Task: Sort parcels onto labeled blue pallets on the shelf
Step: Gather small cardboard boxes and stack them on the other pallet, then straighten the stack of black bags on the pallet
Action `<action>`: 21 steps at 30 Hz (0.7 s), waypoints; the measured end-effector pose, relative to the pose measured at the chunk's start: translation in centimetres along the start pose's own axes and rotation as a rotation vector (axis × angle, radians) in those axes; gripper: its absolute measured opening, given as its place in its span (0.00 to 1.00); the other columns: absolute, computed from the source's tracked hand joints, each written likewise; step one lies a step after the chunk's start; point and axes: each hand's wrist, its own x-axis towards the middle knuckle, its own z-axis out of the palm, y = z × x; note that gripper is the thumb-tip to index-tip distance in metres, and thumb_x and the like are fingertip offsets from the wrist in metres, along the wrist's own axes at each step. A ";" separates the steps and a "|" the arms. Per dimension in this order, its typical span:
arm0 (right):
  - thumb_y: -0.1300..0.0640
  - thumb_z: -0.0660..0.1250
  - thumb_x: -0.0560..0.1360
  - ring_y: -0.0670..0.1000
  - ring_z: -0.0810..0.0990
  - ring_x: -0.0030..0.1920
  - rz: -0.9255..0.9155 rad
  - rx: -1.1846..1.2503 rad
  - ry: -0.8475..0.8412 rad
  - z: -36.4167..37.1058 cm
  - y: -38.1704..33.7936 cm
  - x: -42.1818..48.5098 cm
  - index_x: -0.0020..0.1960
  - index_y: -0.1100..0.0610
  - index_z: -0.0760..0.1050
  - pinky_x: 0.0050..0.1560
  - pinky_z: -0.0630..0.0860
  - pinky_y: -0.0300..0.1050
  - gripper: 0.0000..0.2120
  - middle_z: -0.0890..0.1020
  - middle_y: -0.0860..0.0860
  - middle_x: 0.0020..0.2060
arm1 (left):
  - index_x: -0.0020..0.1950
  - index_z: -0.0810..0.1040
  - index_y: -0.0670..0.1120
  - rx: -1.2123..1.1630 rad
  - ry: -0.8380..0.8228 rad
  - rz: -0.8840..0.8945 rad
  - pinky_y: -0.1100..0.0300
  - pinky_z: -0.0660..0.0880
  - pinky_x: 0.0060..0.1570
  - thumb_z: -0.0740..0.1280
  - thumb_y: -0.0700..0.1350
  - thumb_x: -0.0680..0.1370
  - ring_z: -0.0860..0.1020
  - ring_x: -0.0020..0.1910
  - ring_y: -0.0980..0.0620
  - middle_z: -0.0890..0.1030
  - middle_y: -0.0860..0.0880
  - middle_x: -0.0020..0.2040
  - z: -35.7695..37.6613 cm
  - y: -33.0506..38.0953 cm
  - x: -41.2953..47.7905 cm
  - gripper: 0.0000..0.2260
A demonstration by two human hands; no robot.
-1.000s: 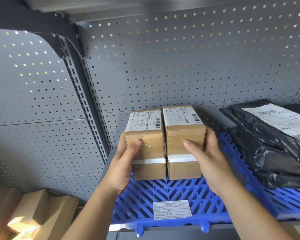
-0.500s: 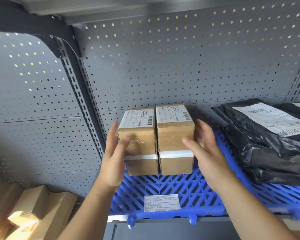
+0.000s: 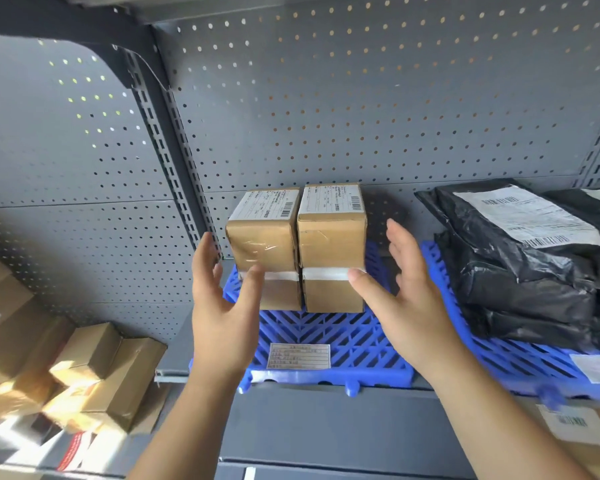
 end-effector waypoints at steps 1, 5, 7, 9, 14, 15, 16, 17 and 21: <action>0.32 0.69 0.68 0.31 0.57 0.75 0.002 -0.003 -0.006 0.0 0.0 -0.4 0.78 0.33 0.53 0.70 0.58 0.38 0.43 0.60 0.31 0.77 | 0.77 0.59 0.70 0.017 0.017 -0.007 0.52 0.67 0.74 0.67 0.65 0.72 0.67 0.75 0.62 0.67 0.71 0.73 -0.2 -0.1 -0.6 0.34; 0.40 0.72 0.74 0.24 0.56 0.70 0.016 -0.060 -0.012 0.0 0.2 -2.3 0.80 0.35 0.53 0.64 0.57 0.29 0.41 0.60 0.31 0.77 | 0.77 0.57 0.71 0.077 0.031 -0.029 0.52 0.65 0.74 0.67 0.64 0.73 0.66 0.76 0.61 0.65 0.66 0.77 -1.0 -0.4 -2.9 0.34; 0.43 0.72 0.75 0.17 0.55 0.64 0.020 -0.099 -0.016 -0.1 0.0 -3.3 0.80 0.37 0.54 0.58 0.57 0.22 0.40 0.61 0.31 0.74 | 0.78 0.58 0.68 0.132 0.022 -0.006 0.52 0.65 0.75 0.67 0.63 0.74 0.66 0.76 0.61 0.64 0.68 0.77 -1.4 -0.2 -4.0 0.34; 0.44 0.72 0.76 0.13 0.53 0.59 0.019 -0.159 -0.021 -0.3 -0.4 -4.3 0.80 0.39 0.54 0.54 0.54 0.14 0.40 0.61 0.32 0.71 | 0.79 0.58 0.65 0.210 -0.004 0.037 0.51 0.65 0.75 0.67 0.62 0.75 0.64 0.76 0.62 0.63 0.73 0.74 -1.6 0.2 -4.9 0.34; 0.45 0.72 0.76 0.13 0.50 0.59 -0.005 -0.236 0.021 -0.7 -1.8 -7.3 0.81 0.41 0.55 0.53 0.50 0.12 0.39 0.58 0.29 0.70 | 0.81 0.61 0.54 0.305 -0.113 0.188 0.66 0.60 0.73 0.70 0.53 0.77 0.60 0.76 0.65 0.67 0.57 0.76 -1.8 1.9 -7.4 0.34; 0.45 0.72 0.76 0.14 0.50 0.60 -0.011 -0.250 0.037 -0.8 -2.1 -8.0 0.81 0.41 0.55 0.54 0.50 0.12 0.39 0.58 0.29 0.70 | 0.80 0.61 0.53 0.313 -0.136 0.206 0.64 0.60 0.73 0.71 0.52 0.78 0.61 0.77 0.64 0.67 0.55 0.76 -1.8 2.1 -7.9 0.33; 0.45 0.72 0.76 0.14 0.50 0.60 -0.011 -0.263 0.052 -0.9 -2.3 -8.7 0.80 0.41 0.55 0.54 0.50 0.12 0.39 0.59 0.29 0.69 | 0.80 0.62 0.53 0.314 -0.157 0.211 0.61 0.61 0.74 0.71 0.52 0.78 0.61 0.77 0.62 0.67 0.54 0.76 -1.9 2.3 -8.4 0.33; 0.44 0.72 0.76 0.15 0.51 0.61 -0.007 -0.275 0.065 -1.0 -2.6 -9.4 0.80 0.41 0.56 0.55 0.50 0.13 0.38 0.59 0.29 0.69 | 0.80 0.62 0.53 0.308 -0.176 0.208 0.59 0.62 0.74 0.69 0.54 0.77 0.61 0.77 0.61 0.67 0.54 0.77 -1.9 2.5 -9.0 0.33; 0.43 0.71 0.75 0.25 0.56 0.68 0.018 -0.308 0.112 -1.7 -3.5 -12.4 0.80 0.40 0.57 0.61 0.54 0.23 0.38 0.60 0.30 0.71 | 0.79 0.64 0.51 0.280 -0.248 0.223 0.56 0.63 0.75 0.66 0.58 0.76 0.61 0.78 0.59 0.68 0.53 0.76 -2.0 2.7 -11.4 0.33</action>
